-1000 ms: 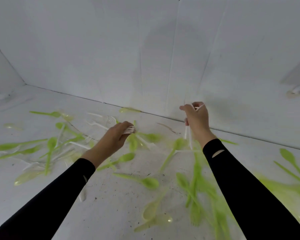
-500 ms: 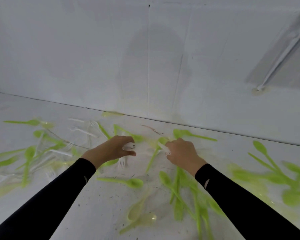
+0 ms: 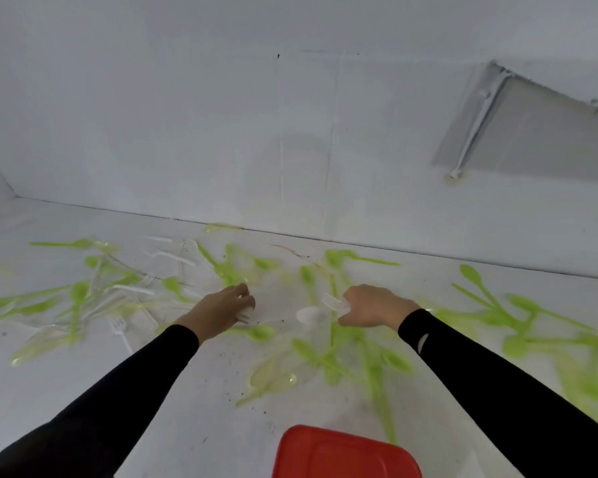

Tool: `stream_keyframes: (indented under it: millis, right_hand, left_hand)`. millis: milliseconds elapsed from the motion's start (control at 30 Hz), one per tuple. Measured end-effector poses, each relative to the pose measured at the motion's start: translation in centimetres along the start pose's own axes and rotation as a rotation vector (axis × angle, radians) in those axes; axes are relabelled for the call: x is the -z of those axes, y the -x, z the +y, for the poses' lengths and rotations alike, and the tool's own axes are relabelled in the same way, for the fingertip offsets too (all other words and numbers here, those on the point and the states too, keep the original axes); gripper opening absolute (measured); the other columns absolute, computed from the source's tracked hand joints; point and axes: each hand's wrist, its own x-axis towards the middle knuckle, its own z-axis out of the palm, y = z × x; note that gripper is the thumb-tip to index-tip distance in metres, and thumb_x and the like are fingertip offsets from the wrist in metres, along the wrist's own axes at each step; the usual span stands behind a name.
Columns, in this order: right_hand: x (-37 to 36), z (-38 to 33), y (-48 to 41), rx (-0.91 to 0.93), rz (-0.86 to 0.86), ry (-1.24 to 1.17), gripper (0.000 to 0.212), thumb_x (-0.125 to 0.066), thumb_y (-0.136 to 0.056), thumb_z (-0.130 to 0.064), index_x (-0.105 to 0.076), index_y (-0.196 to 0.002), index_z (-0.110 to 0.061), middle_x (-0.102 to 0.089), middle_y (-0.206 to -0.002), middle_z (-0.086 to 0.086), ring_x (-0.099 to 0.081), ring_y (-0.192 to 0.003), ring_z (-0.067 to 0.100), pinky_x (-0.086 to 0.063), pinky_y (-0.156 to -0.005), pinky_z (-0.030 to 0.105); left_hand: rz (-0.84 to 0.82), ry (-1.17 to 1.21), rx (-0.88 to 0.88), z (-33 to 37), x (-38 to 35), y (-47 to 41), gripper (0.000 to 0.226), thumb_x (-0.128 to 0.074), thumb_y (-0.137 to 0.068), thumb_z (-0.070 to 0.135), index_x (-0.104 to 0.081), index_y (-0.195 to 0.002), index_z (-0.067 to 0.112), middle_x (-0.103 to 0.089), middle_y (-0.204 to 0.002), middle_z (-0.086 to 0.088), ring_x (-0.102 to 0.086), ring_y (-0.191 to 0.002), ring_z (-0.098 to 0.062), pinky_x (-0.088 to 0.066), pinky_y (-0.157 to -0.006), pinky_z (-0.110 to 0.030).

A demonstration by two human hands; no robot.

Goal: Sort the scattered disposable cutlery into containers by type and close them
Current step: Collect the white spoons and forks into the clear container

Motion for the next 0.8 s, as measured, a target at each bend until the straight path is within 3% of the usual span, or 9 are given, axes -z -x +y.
stream_keyframes:
  millis: [100,200,267,333,467,567,667,733,800]
  right_hand:
    - [0.5,1.9,3.1,-0.051,0.051,-0.075,0.024,-0.061,-0.086,-0.042,-0.052,-0.091,-0.02,-0.052,-0.086,-0.002,-0.053,-0.084,0.023,-0.038,-0.066,0.029]
    - [0.3,3.9,5.4,-0.053,0.256,-0.315,0.027,-0.062,-0.086,-0.041,-0.056,-0.083,-0.014,-0.054,-0.075,-0.007,-0.054,-0.077,0.018,-0.035,-0.06,0.027]
    - [0.6,4.8,6.7,-0.017,0.365,-0.717,0.03,-0.063,-0.089,-0.039,-0.066,-0.094,-0.009,-0.059,-0.078,-0.003,-0.053,-0.07,0.014,-0.037,-0.059,0.026]
    - [1.1,5.8,8.4,0.013,0.411,-1.012,0.03,-0.064,-0.091,-0.04,-0.071,-0.101,-0.013,-0.061,-0.085,-0.001,-0.048,-0.063,0.01,-0.038,-0.054,0.024]
    - [1.7,8.3,12.4,0.1,0.468,-1.289,0.015,-0.06,-0.096,-0.031,-0.073,-0.1,-0.023,-0.044,-0.072,-0.005,-0.036,-0.057,0.008,-0.032,-0.05,0.022]
    - [2.7,11.1,15.8,0.131,0.44,-1.302,0.019,-0.061,-0.096,-0.031,-0.074,-0.1,-0.018,-0.035,-0.069,-0.007,-0.031,-0.057,0.009,-0.028,-0.047,0.02]
    - [3.9,15.1,20.1,0.171,0.337,-1.113,0.023,-0.064,-0.094,-0.032,-0.075,-0.099,-0.013,-0.04,-0.063,-0.011,-0.032,-0.054,0.007,-0.028,-0.047,0.02]
    - [4.2,17.6,22.9,0.196,0.253,-0.956,0.02,-0.068,-0.091,-0.034,-0.076,-0.094,-0.016,-0.049,-0.066,-0.009,-0.035,-0.052,0.006,-0.029,-0.047,0.02]
    - [4.1,20.6,26.0,0.181,0.174,-0.839,0.015,-0.071,-0.087,-0.034,-0.077,-0.089,-0.02,-0.054,-0.067,-0.011,-0.037,-0.052,0.007,-0.029,-0.049,0.023]
  left_hand:
    - [0.096,0.034,-0.005,2.2,1.5,-0.9,0.046,-0.072,-0.078,0.001,-0.041,-0.098,0.029,-0.05,-0.105,0.0,-0.059,-0.093,-0.028,-0.052,-0.059,-0.037]
    - [0.2,0.138,-0.002,6.1,4.7,-2.8,0.031,-0.064,-0.083,-0.004,-0.051,-0.107,0.013,-0.061,-0.098,-0.013,-0.058,-0.091,-0.034,-0.046,-0.071,-0.035]
    - [0.297,0.272,0.067,8.8,6.6,-4.2,0.023,-0.061,-0.089,-0.001,-0.05,-0.109,0.001,-0.064,-0.094,-0.015,-0.062,-0.085,-0.034,-0.042,-0.068,-0.033]
    - [0.378,0.409,0.105,11.9,8.1,-5.5,0.023,-0.06,-0.091,0.002,-0.045,-0.106,0.007,-0.068,-0.087,-0.011,-0.067,-0.078,-0.028,-0.049,-0.066,-0.037]
    - [0.518,0.602,0.081,19.3,9.8,-7.0,0.026,-0.061,-0.095,0.01,-0.039,-0.108,0.014,-0.061,-0.075,-0.007,-0.062,-0.057,-0.009,-0.053,-0.058,-0.028]
    - [0.599,0.618,0.101,24.8,10.3,-8.3,0.031,-0.067,-0.092,0.016,-0.052,-0.118,0.008,-0.061,-0.081,-0.001,-0.058,-0.061,0.004,-0.045,-0.063,-0.01]
    - [0.493,0.772,0.195,30.7,10.9,-9.5,0.019,-0.068,-0.091,0.024,-0.06,-0.106,0.016,-0.067,-0.086,0.0,-0.066,-0.054,-0.009,-0.055,-0.058,-0.023]
    - [0.4,0.739,0.212,34.0,10.6,-10.1,0.019,-0.069,-0.091,0.026,-0.056,-0.1,0.016,-0.062,-0.071,0.004,-0.061,-0.044,-0.007,-0.049,-0.048,-0.019]
    - [0.265,0.694,0.199,37.3,9.7,-10.4,0.024,-0.073,-0.086,0.028,-0.055,-0.095,0.015,-0.061,-0.069,0.007,-0.056,-0.05,-0.002,-0.046,-0.056,-0.019]
